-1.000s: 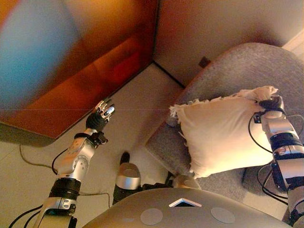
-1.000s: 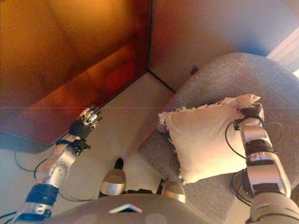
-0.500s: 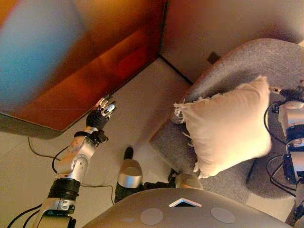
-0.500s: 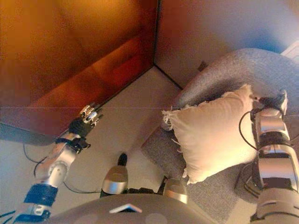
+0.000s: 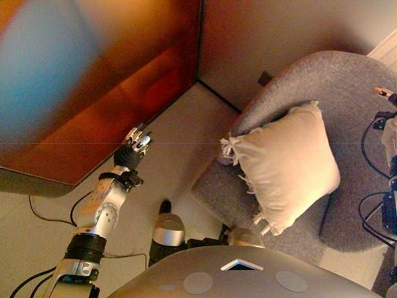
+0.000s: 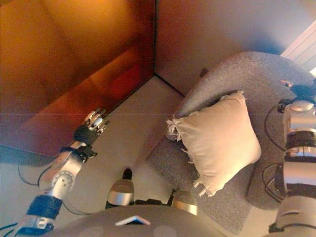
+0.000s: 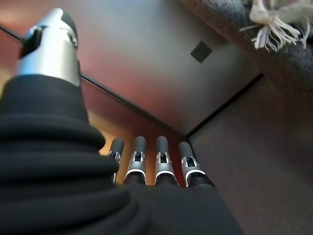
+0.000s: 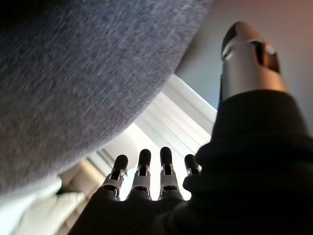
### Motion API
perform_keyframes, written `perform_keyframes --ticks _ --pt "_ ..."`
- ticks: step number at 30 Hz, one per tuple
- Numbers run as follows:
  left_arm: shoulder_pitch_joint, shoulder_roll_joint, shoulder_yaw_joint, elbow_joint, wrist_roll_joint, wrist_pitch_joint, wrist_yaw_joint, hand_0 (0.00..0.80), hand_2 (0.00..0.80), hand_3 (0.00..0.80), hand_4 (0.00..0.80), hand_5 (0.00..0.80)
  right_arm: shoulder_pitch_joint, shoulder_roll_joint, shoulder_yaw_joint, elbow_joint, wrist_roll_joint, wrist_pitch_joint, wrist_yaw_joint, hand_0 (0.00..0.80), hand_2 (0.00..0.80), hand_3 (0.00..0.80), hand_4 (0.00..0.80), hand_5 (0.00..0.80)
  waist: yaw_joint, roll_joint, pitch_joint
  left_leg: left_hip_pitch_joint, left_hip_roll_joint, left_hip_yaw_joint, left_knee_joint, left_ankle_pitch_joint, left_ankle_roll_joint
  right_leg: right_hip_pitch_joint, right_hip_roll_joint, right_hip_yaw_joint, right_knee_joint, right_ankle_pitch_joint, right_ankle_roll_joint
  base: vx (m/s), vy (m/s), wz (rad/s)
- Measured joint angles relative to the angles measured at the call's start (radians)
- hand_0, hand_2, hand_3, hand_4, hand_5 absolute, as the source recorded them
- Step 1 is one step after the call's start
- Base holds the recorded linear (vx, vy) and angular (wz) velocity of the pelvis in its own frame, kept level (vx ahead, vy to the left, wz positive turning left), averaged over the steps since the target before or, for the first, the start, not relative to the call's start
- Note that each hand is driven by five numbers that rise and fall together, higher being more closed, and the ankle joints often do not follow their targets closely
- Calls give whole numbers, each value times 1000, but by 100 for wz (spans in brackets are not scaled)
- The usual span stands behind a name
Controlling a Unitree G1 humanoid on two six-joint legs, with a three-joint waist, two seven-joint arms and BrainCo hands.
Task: Pick up the cushion and take it to the sofa
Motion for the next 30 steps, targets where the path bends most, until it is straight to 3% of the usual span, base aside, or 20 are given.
perform_keyframes --ticks 2,8,9,12,14,20,30 --pt "11 -8 0 0 0 -9 0 0 0 0 0 0 57 54 -35 -119 116 -36 34 0 0 0 0 0 -22 -1 -19 12 0 13 -11 0 0 -1 3 11 0 0 0 -58 32 -17" --pt "29 -82 -29 19 27 -68 2 0 0 0 0 0 371 400 -102 -391 542 -186 284 0 0 0 0 0 -66 0 -75 31 1 41 -33 1 0 -8 6 31 0 0 -1 -50 36 -13" --pt "37 -94 -34 24 47 -73 5 0 0 0 0 0 430 468 -88 -420 580 -203 343 0 0 0 0 0 -78 4 -85 30 0 45 -36 2 -1 -13 6 36 0 -1 -2 -48 44 -11" --pt "49 -124 -47 32 84 -104 14 0 0 0 0 0 547 552 -13 -442 597 -249 441 0 0 0 0 0 -106 23 -98 33 -1 65 -49 8 1 -29 6 51 1 -2 -3 -56 39 -16" --pt "60 -131 -46 32 86 -113 19 0 0 0 0 0 618 566 8 -457 593 -268 470 0 0 0 0 0 -108 33 -103 44 0 79 -58 9 2 -32 7 63 1 0 0 -57 26 -20" --pt "79 -138 -44 32 86 -138 31 0 0 0 0 0 714 574 20 -464 522 -305 482 0 0 0 0 0 -184 35 -110 58 2 126 -60 5 -3 -51 11 100 -2 2 2 -54 29 -21" --pt "73 -167 -138 38 86 -188 58 0 0 0 0 0 761 618 113 -464 613 -308 573 0 0 0 0 0 -242 66 -118 84 0 203 -64 -8 -4 -78 10 140 -3 25 4 -24 40 -24"
